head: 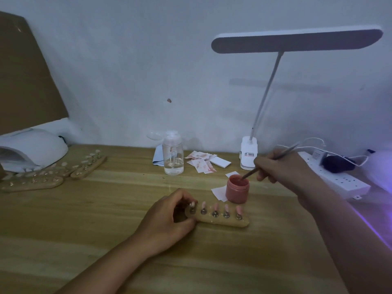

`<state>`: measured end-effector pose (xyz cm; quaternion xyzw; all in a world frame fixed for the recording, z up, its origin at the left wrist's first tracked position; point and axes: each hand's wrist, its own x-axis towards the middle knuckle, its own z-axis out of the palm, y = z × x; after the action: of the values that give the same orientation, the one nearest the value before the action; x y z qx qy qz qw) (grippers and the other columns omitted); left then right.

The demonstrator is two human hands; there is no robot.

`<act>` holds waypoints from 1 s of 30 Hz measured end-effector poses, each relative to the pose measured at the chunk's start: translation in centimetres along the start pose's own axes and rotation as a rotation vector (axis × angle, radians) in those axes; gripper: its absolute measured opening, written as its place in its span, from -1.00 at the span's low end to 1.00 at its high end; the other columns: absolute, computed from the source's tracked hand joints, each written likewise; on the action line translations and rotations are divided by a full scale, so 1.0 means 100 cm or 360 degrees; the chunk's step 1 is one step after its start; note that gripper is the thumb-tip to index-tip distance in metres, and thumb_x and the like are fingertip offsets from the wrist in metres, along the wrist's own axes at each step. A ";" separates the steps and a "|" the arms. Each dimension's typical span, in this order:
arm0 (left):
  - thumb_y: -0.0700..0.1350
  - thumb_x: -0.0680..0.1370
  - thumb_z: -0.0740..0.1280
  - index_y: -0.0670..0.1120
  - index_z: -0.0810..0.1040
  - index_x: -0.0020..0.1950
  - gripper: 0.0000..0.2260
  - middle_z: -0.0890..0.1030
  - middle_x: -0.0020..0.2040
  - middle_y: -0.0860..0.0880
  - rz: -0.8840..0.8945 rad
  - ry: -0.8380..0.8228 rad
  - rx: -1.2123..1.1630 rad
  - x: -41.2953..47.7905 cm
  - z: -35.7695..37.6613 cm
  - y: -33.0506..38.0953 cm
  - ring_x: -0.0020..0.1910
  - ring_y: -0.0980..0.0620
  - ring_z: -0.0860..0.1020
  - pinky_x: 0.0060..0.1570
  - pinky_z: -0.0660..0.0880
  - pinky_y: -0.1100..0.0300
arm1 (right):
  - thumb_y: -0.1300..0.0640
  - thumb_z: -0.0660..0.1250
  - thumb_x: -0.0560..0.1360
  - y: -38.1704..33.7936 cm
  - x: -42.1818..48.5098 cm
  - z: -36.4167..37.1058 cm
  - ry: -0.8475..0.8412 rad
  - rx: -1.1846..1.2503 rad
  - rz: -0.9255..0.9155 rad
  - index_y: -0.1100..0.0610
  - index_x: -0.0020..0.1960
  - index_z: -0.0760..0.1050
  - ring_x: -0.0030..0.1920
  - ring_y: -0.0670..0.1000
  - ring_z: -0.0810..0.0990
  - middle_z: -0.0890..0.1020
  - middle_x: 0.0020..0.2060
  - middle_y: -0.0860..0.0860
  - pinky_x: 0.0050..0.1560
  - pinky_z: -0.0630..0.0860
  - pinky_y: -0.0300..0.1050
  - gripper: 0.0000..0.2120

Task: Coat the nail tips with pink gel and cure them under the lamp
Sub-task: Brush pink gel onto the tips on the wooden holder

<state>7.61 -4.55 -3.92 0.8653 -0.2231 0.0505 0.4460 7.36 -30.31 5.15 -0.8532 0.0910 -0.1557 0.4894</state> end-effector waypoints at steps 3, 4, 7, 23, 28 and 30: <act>-0.16 0.46 0.45 0.09 0.56 -0.03 -0.82 0.66 0.02 0.17 -0.0003 -0.0013 0.0030 0.001 0.000 -0.002 0.07 0.15 0.59 0.13 0.51 -0.01 | 0.07 0.34 0.38 0.004 0.000 0.005 0.0011 -0.0190 -0.0032 0.08 -0.49 0.58 -0.43 -0.08 0.44 0.60 -0.55 -0.09 -0.33 0.34 -0.17 -0.72; -0.16 0.46 0.45 0.09 0.56 -0.03 -0.82 0.66 0.02 0.17 -0.0004 -0.0011 0.0036 0.001 0.000 -0.002 0.07 0.14 0.59 0.13 0.50 -0.02 | 0.07 0.35 0.38 0.004 0.001 0.006 0.0005 -0.0213 -0.0026 0.06 -0.51 0.58 -0.42 -0.08 0.44 0.59 -0.55 -0.09 -0.33 0.37 -0.15 -0.71; -0.15 0.46 0.44 0.10 0.56 -0.03 -0.82 0.66 0.02 0.17 -0.0014 -0.0006 0.0040 0.002 0.000 -0.002 0.09 0.14 0.58 0.14 0.50 -0.03 | 0.11 0.34 0.38 0.004 0.003 0.010 -0.0053 -0.0315 -0.0025 0.10 -0.44 0.59 -0.37 -0.06 0.48 0.64 -0.49 -0.08 -0.22 0.45 -0.08 -0.77; -0.18 0.55 0.38 0.03 0.56 -0.06 -0.90 0.68 0.01 0.11 0.0016 0.0049 -0.0027 0.002 0.001 -0.001 0.01 0.09 0.61 0.09 0.51 -0.02 | 0.10 0.28 0.43 -0.019 -0.022 0.014 0.0106 -0.0007 -0.0256 0.02 -0.11 0.47 -0.36 -0.13 0.61 0.68 -0.40 -0.13 -0.25 0.42 -0.12 -0.96; -0.19 0.53 0.41 0.06 0.50 -0.16 -0.82 0.67 -0.03 0.17 0.0084 0.0105 -0.0007 0.000 0.001 -0.002 0.00 0.11 0.62 0.07 0.52 0.00 | 0.19 0.40 0.45 -0.017 -0.084 0.042 0.0185 0.0569 -0.0373 -0.03 -0.08 0.54 -0.20 -0.15 0.68 0.71 -0.22 -0.13 -0.24 0.54 -0.37 -0.87; -0.18 0.52 0.42 0.05 0.51 -0.18 -0.83 0.67 -0.05 0.17 0.0111 0.0124 0.0004 0.000 0.002 -0.001 0.00 0.15 0.62 0.06 0.53 0.02 | 0.26 0.42 0.44 -0.006 -0.105 0.059 0.0139 0.0644 -0.0362 0.04 -0.15 0.54 -0.19 -0.08 0.69 0.71 -0.23 -0.04 -0.16 0.60 -0.23 -0.86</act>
<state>7.64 -4.65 -4.15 0.8549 -0.2357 0.1000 0.4513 -0.35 -21.99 1.00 -0.7349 -0.0176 -0.2615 0.6255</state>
